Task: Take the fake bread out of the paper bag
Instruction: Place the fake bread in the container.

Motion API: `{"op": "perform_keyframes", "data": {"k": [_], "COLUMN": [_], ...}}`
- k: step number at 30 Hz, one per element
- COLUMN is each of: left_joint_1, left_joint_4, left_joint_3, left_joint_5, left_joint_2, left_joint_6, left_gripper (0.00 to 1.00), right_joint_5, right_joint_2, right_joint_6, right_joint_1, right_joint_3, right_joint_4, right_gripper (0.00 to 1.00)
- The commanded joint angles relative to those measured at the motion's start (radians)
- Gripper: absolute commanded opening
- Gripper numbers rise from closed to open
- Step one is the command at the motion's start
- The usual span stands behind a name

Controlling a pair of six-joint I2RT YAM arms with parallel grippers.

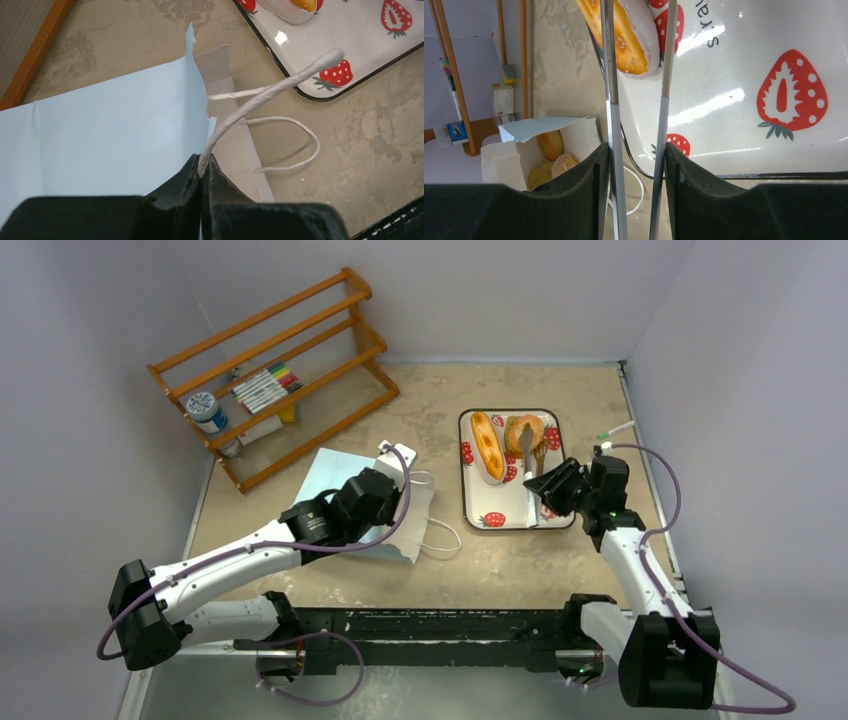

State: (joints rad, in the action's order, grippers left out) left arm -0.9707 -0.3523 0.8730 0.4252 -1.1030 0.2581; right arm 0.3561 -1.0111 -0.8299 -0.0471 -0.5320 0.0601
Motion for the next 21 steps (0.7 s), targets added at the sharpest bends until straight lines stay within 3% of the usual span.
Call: {"op": "perform_keyframes", "data": {"k": [1, 21], "left_joint_1": [0.009, 0.027], "left_joint_4": [0.065, 0.074], "left_joint_3": [0.012, 0.000], "left_joint_5": [-0.006, -0.009], "left_joint_2": [0.028, 0.045], "left_joint_6": [0.001, 0.004], "left_gripper": [0.00, 0.00], "right_joint_5": [-0.005, -0.049], "right_joint_2": [0.065, 0.190], "right_joint_6": [-0.007, 0.017], "right_joint_1": [-0.005, -0.005], "right_joint_3": [-0.012, -0.025], "right_joint_4": [0.011, 0.160], "right_gripper": [0.43, 0.44]}}
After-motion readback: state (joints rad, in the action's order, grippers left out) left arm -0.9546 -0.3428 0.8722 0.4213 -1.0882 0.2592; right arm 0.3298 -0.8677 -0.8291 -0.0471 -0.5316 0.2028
